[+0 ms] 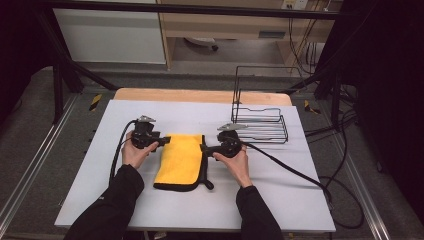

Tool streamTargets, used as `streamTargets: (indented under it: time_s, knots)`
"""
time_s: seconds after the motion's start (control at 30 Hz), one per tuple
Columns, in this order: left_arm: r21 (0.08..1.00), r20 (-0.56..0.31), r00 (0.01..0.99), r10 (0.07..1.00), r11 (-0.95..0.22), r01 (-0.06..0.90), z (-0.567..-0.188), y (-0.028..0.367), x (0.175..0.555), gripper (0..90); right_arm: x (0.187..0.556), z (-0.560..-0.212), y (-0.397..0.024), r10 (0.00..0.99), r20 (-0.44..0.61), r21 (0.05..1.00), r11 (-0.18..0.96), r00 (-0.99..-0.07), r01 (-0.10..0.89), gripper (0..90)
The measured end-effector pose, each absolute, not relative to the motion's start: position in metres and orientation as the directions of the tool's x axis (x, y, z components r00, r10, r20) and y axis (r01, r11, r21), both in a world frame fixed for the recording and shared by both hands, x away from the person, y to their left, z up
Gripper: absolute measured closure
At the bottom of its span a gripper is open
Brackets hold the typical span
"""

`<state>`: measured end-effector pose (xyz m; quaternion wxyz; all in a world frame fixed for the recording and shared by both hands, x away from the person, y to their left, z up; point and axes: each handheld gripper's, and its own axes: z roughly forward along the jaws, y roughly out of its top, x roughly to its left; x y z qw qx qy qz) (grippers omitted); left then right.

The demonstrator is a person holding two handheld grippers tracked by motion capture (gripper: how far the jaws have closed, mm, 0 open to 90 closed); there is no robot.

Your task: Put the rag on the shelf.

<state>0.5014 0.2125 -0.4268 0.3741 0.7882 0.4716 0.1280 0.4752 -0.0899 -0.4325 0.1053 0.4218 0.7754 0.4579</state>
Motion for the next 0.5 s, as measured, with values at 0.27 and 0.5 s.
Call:
streamTargets:
  time_s: [0.27,0.5]
  knots:
    - [0.688,-0.171,0.511,0.843,-0.269,0.674,-0.440,0.213,0.510,64.0,0.487,-0.443,-0.082,0.762,0.221,0.786,0.230,-0.609,0.574,23.4]
    - [0.683,-0.184,0.521,0.833,-0.272,0.677,-0.445,0.209,0.509,73.4,0.501,-0.448,-0.070,0.781,0.195,0.773,0.250,-0.593,0.583,32.9]
